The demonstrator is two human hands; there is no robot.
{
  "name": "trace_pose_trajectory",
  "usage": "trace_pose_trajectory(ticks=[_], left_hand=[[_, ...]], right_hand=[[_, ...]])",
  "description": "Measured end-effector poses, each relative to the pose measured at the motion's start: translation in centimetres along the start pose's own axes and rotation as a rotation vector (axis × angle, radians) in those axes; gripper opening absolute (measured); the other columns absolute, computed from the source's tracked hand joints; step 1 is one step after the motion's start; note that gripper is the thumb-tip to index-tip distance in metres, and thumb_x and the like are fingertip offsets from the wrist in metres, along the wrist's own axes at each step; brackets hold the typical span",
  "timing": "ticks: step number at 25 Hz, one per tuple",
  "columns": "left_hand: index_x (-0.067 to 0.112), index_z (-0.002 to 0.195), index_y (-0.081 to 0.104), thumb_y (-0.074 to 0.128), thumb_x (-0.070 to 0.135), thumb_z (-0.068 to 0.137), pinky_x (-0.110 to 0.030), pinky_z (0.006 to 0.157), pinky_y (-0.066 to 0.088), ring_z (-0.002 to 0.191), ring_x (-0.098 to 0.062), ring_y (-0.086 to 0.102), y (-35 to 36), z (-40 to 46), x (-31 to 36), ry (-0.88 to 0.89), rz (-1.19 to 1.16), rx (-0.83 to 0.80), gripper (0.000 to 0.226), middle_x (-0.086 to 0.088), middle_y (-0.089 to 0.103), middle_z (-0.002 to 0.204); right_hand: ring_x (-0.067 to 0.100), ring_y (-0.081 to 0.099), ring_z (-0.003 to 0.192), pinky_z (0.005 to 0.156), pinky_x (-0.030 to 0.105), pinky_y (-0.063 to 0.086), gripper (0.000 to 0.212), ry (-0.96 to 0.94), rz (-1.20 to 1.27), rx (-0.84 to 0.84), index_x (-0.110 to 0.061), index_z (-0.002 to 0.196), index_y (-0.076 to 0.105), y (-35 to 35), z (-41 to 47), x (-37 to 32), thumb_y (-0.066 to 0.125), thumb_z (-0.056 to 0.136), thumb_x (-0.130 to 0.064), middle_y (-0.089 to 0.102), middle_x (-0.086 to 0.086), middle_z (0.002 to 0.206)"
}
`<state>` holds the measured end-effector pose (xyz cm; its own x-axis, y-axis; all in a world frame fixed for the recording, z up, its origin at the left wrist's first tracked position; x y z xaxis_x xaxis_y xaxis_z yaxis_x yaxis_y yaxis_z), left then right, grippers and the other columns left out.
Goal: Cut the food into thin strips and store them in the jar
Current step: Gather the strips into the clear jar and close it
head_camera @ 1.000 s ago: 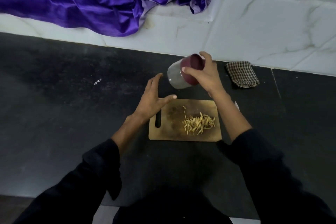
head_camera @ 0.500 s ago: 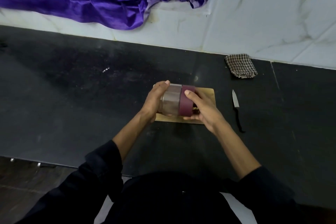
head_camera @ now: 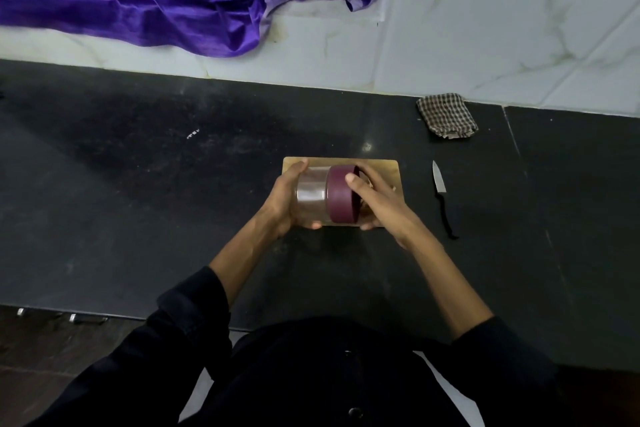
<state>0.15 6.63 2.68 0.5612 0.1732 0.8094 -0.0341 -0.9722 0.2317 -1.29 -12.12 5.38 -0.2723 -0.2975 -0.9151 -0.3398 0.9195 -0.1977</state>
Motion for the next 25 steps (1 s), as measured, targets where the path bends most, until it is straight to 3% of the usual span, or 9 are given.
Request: trace_pose_trajectory(ticks=[4, 8, 11, 14, 16, 18, 21, 23, 25], left_hand=[[0.026, 0.116, 0.059, 0.046, 0.062, 0.086, -0.042, 0.057, 0.052, 0.105, -0.039, 0.062, 0.1, 0.3, 0.2, 0.005, 0.011, -0.040, 0.049, -0.016, 0.062, 0.120], [0.024, 0.112, 0.062, 0.047, 0.062, 0.086, -0.041, 0.058, 0.053, 0.104, -0.039, 0.063, 0.6, 0.6, 0.3, 0.002, 0.022, -0.045, 0.048, -0.014, 0.064, 0.115], [0.020, 0.118, 0.061, 0.046, 0.063, 0.086, -0.040, 0.058, 0.052, 0.097, -0.035, 0.064, 0.5, 0.8, 0.3, 0.016, 0.016, -0.083, 0.055, -0.014, 0.064, 0.114], [0.018, 0.122, 0.059, 0.045, 0.062, 0.087, -0.040, 0.058, 0.053, 0.098, -0.034, 0.063, 0.3, 0.9, 0.2, 0.024, 0.007, -0.105, 0.057, -0.015, 0.063, 0.116], [0.017, 0.123, 0.058, 0.046, 0.061, 0.088, -0.041, 0.059, 0.053, 0.102, -0.036, 0.062, 0.0, 1.1, 0.1, 0.033, -0.006, -0.095, 0.058, -0.015, 0.062, 0.118], [0.019, 0.123, 0.058, 0.047, 0.062, 0.086, -0.044, 0.061, 0.053, 0.106, -0.038, 0.061, -0.2, 1.2, 0.1, 0.033, -0.009, -0.090, 0.057, -0.015, 0.061, 0.121], [0.022, 0.123, 0.059, 0.047, 0.063, 0.086, -0.046, 0.065, 0.053, 0.110, -0.038, 0.060, -0.1, 1.2, 0.0, 0.016, 0.003, -0.076, 0.057, -0.016, 0.060, 0.124], [0.022, 0.124, 0.058, 0.045, 0.064, 0.086, -0.050, 0.069, 0.054, 0.112, -0.040, 0.058, -0.3, 1.4, -0.2, 0.032, 0.017, -0.095, 0.058, -0.016, 0.059, 0.126], [0.023, 0.127, 0.057, 0.045, 0.064, 0.086, -0.060, 0.079, 0.052, 0.114, -0.041, 0.057, -0.7, 1.7, -0.4, 0.059, 0.017, -0.125, 0.059, -0.016, 0.058, 0.128]], right_hand=[[0.008, 0.042, 0.128, 0.102, 0.033, 0.043, 0.069, -0.144, -0.025, -0.009, -0.044, 0.139, 0.037, -0.4, 0.1, 0.3, 0.071, 0.079, -0.039, 0.036, -0.015, 0.141], [0.020, 0.043, 0.132, 0.098, 0.044, 0.051, 0.064, -0.005, -0.008, -0.002, -0.049, 0.141, 0.031, -0.9, 0.3, 0.4, 0.066, 0.087, -0.052, 0.037, -0.012, 0.142], [0.012, 0.037, 0.135, 0.106, 0.038, 0.044, 0.085, -0.062, 0.049, -0.084, -0.053, 0.144, 0.028, -1.5, 0.2, 1.3, 0.079, 0.077, -0.043, 0.032, -0.012, 0.147], [0.021, 0.042, 0.135, 0.100, 0.045, 0.052, 0.088, 0.013, 0.072, -0.060, -0.052, 0.147, 0.024, -1.6, 0.2, 1.1, 0.073, 0.075, -0.059, 0.031, -0.005, 0.153], [0.019, 0.046, 0.130, 0.098, 0.043, 0.054, 0.083, -0.055, 0.021, -0.060, -0.048, 0.144, 0.034, -1.7, 0.3, 1.3, 0.079, 0.075, -0.048, 0.039, -0.008, 0.145], [0.010, 0.039, 0.134, 0.107, 0.038, 0.044, 0.085, -0.151, -0.009, -0.083, -0.049, 0.144, 0.036, -1.5, 0.3, 1.3, 0.081, 0.073, -0.036, 0.037, -0.012, 0.147], [0.017, 0.037, 0.137, 0.105, 0.041, 0.047, 0.086, -0.050, 0.029, -0.040, -0.046, 0.150, 0.021, -0.8, 0.3, 1.0, 0.070, 0.080, -0.056, 0.034, -0.009, 0.149], [0.019, 0.043, 0.132, 0.096, 0.037, 0.053, 0.080, -0.066, -0.011, -0.013, -0.044, 0.149, 0.027, -0.6, 0.2, 1.0, 0.069, 0.082, -0.052, 0.039, -0.011, 0.139], [0.013, 0.037, 0.134, 0.100, 0.028, 0.046, 0.088, -0.151, -0.073, -0.034, -0.043, 0.149, 0.027, -0.7, 0.2, 1.3, 0.078, 0.077, -0.045, 0.032, -0.012, 0.144]])
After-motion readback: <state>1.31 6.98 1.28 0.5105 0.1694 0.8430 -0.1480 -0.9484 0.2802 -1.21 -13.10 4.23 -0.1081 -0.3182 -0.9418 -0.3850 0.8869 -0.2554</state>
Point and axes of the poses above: each hand's wrist, its own z-axis towards the middle knuckle, its own y-axis out of the palm, x = y × z, the point moved 1 cm from there along z, towards the middle knuckle
